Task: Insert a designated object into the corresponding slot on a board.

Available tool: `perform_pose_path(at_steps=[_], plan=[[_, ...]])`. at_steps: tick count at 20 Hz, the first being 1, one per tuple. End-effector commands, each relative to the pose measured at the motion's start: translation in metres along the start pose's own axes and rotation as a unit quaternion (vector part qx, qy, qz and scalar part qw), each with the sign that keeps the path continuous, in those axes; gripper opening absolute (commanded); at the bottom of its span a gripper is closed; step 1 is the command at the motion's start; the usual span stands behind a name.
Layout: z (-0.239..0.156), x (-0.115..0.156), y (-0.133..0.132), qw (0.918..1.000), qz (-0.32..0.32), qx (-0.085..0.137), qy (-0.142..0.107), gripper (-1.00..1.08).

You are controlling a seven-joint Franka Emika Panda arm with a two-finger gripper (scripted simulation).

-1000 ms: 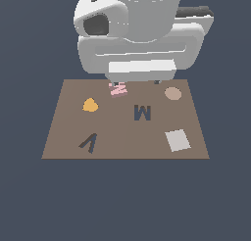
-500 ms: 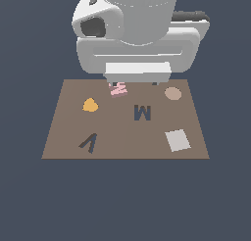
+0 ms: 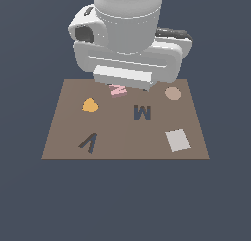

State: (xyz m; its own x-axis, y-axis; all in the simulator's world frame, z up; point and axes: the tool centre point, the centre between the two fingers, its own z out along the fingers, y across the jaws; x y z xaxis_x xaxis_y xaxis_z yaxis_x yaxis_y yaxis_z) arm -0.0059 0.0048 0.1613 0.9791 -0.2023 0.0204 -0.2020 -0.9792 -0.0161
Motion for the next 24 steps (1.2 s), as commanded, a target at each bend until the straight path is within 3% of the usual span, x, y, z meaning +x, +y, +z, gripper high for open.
perform_pose_path(at_steps=[1,6,10,17,24], plan=[[0.007,-0.003,0.006,0.9993,0.037,-0.001,0.000,1.00],[0.025,-0.012,0.020,0.9918,0.128,-0.003,-0.001,1.00],[0.042,-0.023,0.032,0.9772,0.212,-0.006,-0.001,1.00],[0.070,-0.046,0.046,0.9375,0.348,-0.009,-0.002,1.00],[0.090,-0.064,0.052,0.8965,0.443,-0.011,-0.003,1.00]])
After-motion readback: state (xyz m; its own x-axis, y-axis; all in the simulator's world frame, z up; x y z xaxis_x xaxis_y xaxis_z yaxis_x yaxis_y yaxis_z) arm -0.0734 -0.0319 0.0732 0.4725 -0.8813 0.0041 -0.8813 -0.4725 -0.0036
